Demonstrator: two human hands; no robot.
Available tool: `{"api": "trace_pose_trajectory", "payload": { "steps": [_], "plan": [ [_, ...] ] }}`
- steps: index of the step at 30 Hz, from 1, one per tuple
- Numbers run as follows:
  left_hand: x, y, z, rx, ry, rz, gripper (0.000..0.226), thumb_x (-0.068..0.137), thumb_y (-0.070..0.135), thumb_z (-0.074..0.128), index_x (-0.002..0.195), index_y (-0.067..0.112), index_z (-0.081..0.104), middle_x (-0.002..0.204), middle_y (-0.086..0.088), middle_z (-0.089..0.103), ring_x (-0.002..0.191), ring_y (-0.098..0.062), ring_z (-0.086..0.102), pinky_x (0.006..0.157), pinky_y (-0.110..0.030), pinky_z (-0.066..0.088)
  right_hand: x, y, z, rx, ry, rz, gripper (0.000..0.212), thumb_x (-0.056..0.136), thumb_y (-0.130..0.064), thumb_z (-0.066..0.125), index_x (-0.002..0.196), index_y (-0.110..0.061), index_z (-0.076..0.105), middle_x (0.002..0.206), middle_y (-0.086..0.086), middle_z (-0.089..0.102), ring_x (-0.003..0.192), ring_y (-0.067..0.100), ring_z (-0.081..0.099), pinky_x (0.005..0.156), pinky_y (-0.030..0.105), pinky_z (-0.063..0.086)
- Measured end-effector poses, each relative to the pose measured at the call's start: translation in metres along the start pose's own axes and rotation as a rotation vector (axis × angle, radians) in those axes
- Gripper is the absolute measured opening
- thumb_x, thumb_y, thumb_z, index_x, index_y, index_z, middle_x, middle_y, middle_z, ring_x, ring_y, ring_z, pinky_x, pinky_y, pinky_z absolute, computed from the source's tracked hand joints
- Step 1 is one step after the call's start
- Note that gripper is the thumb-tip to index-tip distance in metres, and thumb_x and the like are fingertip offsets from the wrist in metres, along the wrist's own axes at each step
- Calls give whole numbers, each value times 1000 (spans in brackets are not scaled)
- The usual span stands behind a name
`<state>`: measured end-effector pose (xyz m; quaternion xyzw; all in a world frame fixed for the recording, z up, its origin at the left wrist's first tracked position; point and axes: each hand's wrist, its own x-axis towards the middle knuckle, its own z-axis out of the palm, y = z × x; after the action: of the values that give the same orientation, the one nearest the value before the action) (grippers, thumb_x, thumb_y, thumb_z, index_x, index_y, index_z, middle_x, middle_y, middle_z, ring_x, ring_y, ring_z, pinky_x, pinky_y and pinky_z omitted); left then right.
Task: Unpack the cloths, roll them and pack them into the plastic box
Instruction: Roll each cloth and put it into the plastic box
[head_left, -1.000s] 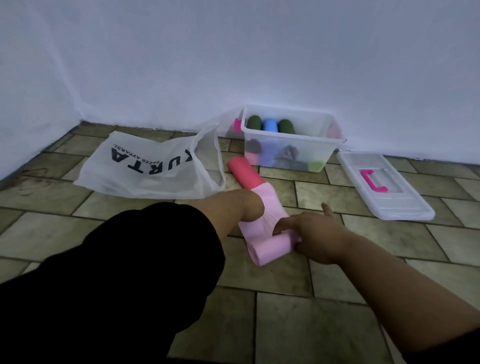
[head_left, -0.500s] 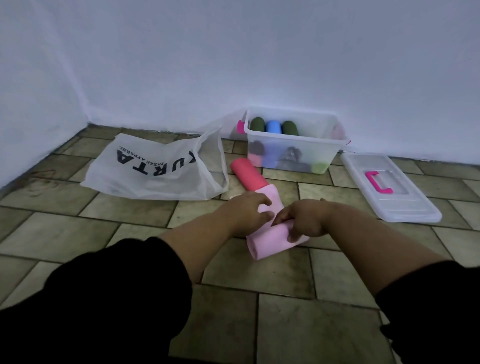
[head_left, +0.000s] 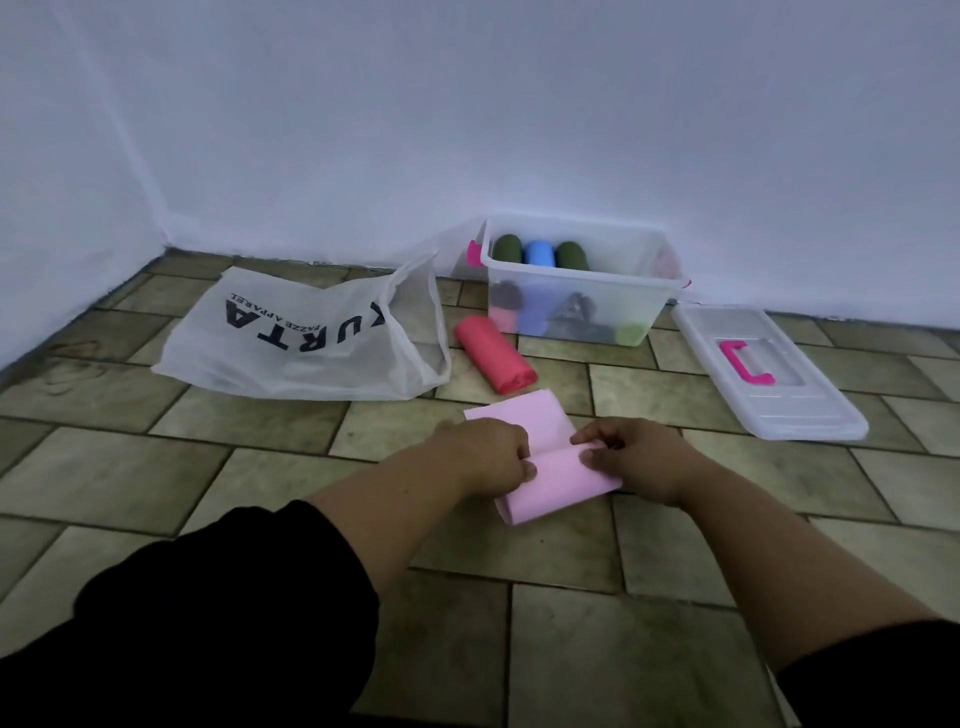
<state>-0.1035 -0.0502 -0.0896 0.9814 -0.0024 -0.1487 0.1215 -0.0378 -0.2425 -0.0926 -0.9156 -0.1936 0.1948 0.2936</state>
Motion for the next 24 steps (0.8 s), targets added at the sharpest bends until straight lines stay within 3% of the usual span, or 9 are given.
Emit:
{"api": "trace_pose_trajectory", "payload": {
  "steps": [4, 6, 8, 11, 13, 16, 18, 21, 24],
  "plan": [
    [-11, 7, 13, 70, 343, 176, 44, 83, 46, 56, 122, 28, 47, 123, 0, 49, 108, -23, 52, 84, -38, 39, 1, 4, 6, 59, 39, 6, 21, 88, -35, 63, 108, -34, 68, 102, -5, 63, 89, 9, 56, 77, 20, 43],
    [-16, 13, 27, 116, 345, 255, 51, 79, 47, 60, 122, 25, 42, 120, -2, 46, 102, -24, 50, 78, -38, 41, 2, 2, 8, 30, 47, 7, 23, 89, -38, 61, 110, -34, 68, 99, -9, 61, 87, 5, 54, 67, 10, 38],
    [-16, 12, 34, 90, 321, 197, 53, 81, 43, 61, 124, 24, 38, 121, -5, 46, 100, -26, 52, 76, -37, 43, 2, -1, 11, -16, 69, -21, 26, 90, -38, 59, 115, -33, 66, 100, -12, 56, 86, 3, 51, 62, 5, 32],
    [-9, 5, 30, -28, 249, 91, 49, 85, 45, 55, 126, 22, 40, 124, -4, 52, 103, -27, 54, 82, -35, 40, -1, 2, 12, 142, 118, -64, 25, 85, -22, 65, 103, -39, 64, 103, -16, 53, 86, 1, 52, 67, 12, 38],
    [-5, 1, 26, 16, 193, 70, 46, 87, 49, 49, 125, 23, 43, 123, -2, 57, 106, -25, 54, 88, -38, 33, -5, 5, 11, 244, 83, -74, 34, 79, -10, 64, 90, -42, 64, 101, -17, 58, 87, 1, 54, 70, 16, 43],
    [-1, -4, 20, 129, 131, 58, 49, 87, 52, 43, 130, 28, 44, 131, -3, 49, 118, -24, 46, 96, -45, 25, -6, 8, 11, 219, 30, -81, 38, 80, -5, 62, 92, -41, 65, 101, -12, 63, 87, 3, 57, 77, 19, 46],
    [0, -5, 19, 146, 222, 115, 55, 85, 52, 45, 135, 30, 41, 132, -3, 40, 121, -23, 41, 96, -45, 27, -3, 7, 11, 236, 16, -60, 36, 83, -6, 62, 100, -38, 65, 104, -4, 65, 88, 6, 58, 80, 21, 47],
    [-2, -2, 28, 137, 413, 262, 56, 80, 47, 56, 129, 23, 43, 126, -4, 46, 111, -23, 46, 91, -39, 37, 4, 4, 10, 128, -1, -58, 31, 89, -15, 59, 114, -33, 64, 108, -4, 63, 92, 9, 56, 74, 13, 42],
    [1, -4, 31, 78, 417, 221, 45, 83, 38, 58, 121, 17, 47, 124, -7, 53, 109, -26, 49, 89, -36, 38, 4, 0, 12, -10, 68, -119, 35, 88, -14, 58, 120, -28, 62, 112, -8, 56, 100, 10, 52, 74, 15, 37]
  ]
}}
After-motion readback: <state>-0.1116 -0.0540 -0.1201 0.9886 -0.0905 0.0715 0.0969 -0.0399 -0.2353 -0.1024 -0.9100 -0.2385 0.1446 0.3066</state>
